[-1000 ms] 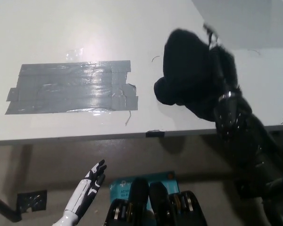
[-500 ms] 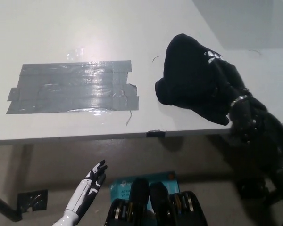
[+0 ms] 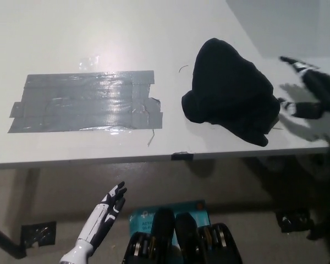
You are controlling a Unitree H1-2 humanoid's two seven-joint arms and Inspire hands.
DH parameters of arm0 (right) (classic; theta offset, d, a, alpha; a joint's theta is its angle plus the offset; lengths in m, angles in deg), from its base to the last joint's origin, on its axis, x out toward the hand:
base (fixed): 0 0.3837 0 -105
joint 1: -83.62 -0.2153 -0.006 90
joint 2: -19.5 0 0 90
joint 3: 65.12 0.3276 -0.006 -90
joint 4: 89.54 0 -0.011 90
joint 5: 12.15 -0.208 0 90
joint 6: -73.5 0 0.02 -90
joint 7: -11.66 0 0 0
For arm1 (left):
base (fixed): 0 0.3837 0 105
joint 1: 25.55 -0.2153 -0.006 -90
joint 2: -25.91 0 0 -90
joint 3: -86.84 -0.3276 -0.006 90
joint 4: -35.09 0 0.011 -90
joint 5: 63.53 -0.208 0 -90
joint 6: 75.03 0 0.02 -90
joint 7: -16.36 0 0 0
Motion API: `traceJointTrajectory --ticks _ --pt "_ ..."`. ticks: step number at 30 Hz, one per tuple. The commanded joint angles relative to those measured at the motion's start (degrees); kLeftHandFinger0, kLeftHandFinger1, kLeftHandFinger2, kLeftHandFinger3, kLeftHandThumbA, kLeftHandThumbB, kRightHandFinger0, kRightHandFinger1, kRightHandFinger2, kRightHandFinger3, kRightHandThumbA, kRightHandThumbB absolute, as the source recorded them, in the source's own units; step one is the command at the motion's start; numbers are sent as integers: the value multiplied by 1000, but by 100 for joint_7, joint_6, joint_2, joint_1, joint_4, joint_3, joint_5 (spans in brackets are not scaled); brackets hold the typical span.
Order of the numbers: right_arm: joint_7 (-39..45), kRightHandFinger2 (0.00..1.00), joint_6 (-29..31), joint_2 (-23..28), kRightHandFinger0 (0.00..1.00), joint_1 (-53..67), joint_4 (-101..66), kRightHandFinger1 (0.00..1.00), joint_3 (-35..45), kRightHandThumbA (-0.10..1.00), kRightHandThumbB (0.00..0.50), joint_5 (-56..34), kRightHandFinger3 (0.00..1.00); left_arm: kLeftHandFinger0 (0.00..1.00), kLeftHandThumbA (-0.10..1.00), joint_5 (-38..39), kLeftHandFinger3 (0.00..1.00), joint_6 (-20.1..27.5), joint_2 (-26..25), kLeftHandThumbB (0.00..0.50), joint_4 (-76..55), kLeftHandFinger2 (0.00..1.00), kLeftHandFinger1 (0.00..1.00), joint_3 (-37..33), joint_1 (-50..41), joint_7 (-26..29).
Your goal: A person hands a black t-shirt to the robot and rhe robot picks it up with its right hand and places it on the black spot on the desk infron tof it
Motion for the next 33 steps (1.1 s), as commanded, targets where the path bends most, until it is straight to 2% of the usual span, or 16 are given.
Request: traceJointTrajectory --ticks 1,4,9,13,15,16,17,18,19,20,24,25,26,28,29,33 --pt "2605 1000 -1622 2008 1000 -516 -2943 1000 1462 471 500 -3483 1000 1000 1000 -14 1000 -180 -259 500 -336 1000 1000 -7 412 -302" --pt "2037 1000 -1767 2037 1000 -238 -3397 1000 2191 539 500 -3803 1000 1000 1000 25 1000 -164 -259 500 -316 1000 1000 16 458 -305" --pt "1114 1000 -1920 1628 1000 296 -4450 1000 3060 520 500 -4281 1000 1000 1000 30 1000 -152 -262 500 -304 1000 1000 29 502 -290" --pt "-72 1000 -1349 549 1000 1110 -5422 1000 3407 727 500 -4306 1000 1000 1000 25 1000 -170 -238 500 -321 1000 1000 1 456 -310" --pt "-619 1000 -1081 -355 1000 1532 -5681 1000 3218 764 423 -4326 1000 1000 1000 20 1000 -145 -228 500 -311 1000 1000 -8 415 -311" --pt "-661 1000 -1007 -522 1000 1628 -5680 1000 3159 780 417 -4325 1000 1000 1000 15 1000 -142 -219 500 -305 1000 1000 -10 405 -304" --pt "-603 1000 -740 -734 1000 1874 -5567 1000 3005 941 357 -4152 1000 1000 1000 7 1000 -160 -216 500 -326 1000 1000 -15 381 -305" --pt "-552 1000 -559 -915 1000 2082 -5452 1000 2918 962 328 -4085 1000 1000 1000 -1 1000 -176 -209 500 -346 1000 1000 -20 362 -301" --pt "-584 1000 -585 -1154 1000 2256 -5338 1000 2872 973 339 -4083 1000 1000 1000 -19 1000 -168 -207 500 -353 1000 1000 -25 352 -292" --pt "-639 1000 -489 -1679 1000 2590 -5002 1000 2782 976 305 -4047 1000 1000 1000 -11 1000 -164 -185 500 -360 1000 1000 -28 325 -285" --pt "-517 1000 176 -2519 1000 3128 -3836 1000 2498 996 160 -3409 1000 1000 1000 -26 1000 -156 -193 500 -468 1000 1000 -35 184 -291" --pt "-417 1000 287 -2610 1000 3188 -3599 1000 2445 999 156 -3348 1000 1000 1000 -24 1000 -151 -196 500 -477 1000 1000 -34 174 -299" --pt "-313 1000 297 -2762 1000 3251 -3346 1000 2414 985 194 -3375 1000 1000 1000 -14 1000 -177 -191 500 -507 1000 1000 -30 161 -313" --pt "-116 1000 201 -2956 1000 3336 -2886 1000 2338 990 193 -3397 1000 1000 1000 -18 1000 -151 -167 500 -490 1000 1000 -40 179 -308" --pt "-46 1000 255 -3065 1000 3345 -2646 1000 2279 981 155 -3332 1000 1000 1000 -7 1000 -139 -144 500 -484 1000 1000 -36 180 -289" --pt "139 1000 343 -3228 1000 3436 -2100 1000 2002 1000 116 -3094 1000 1000 1000 40 1000 -117 -146 500 -562 1000 1000 -12 43 -305"
